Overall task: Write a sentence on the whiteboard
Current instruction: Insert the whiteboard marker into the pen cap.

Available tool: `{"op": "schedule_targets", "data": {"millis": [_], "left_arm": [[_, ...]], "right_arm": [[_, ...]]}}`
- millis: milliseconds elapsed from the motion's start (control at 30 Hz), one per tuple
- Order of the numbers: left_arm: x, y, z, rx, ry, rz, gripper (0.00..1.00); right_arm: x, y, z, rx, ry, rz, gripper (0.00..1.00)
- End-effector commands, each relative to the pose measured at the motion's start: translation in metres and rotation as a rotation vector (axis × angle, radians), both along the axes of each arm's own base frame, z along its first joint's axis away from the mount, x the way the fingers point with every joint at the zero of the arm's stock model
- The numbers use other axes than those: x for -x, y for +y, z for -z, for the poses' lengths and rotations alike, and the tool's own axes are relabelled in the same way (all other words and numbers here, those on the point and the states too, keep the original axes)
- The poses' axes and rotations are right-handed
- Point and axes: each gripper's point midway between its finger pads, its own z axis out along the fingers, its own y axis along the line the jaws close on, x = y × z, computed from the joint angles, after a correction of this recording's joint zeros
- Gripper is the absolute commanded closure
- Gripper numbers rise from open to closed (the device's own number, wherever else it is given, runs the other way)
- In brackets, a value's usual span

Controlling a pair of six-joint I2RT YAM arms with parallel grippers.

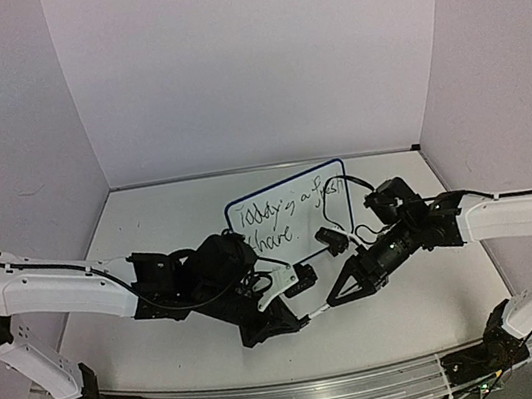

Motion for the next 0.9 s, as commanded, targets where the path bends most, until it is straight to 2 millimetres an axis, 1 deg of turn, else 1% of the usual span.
{"op": "schedule_targets", "data": {"millis": [0, 267, 400, 500, 733, 867], "left_arm": [[-0.001, -0.02, -0.03, 0.083, -0.046, 0.044, 1.0], [-0.01, -0.035, -0.043, 0.121, -0.107, 0.051, 1.0], [-0.015, -0.043, -0.056, 0.164, -0.135, 0.044, 1.0], [-0.016, -0.048, -0.06, 0.182, -0.142, 0.046, 1.0], [-0.021, -0.055, -0.069, 0.215, -0.178, 0.044, 1.0], [-0.019, -0.058, -0.076, 0.234, -0.18, 0.058, 1.0]], "right_arm": [[-0.002, 0.007, -0.011, -0.039, -0.024, -0.027, 1.0], [0.0, 0.01, -0.015, -0.061, -0.005, -0.052, 1.0], [0.0, 0.011, -0.014, -0.059, -0.004, -0.052, 1.0], [-0.003, 0.011, -0.016, -0.061, -0.017, -0.046, 1.0], [-0.002, 0.011, -0.016, -0.062, -0.019, -0.047, 1.0], [-0.003, 0.011, -0.018, -0.065, -0.025, -0.045, 1.0]]}}
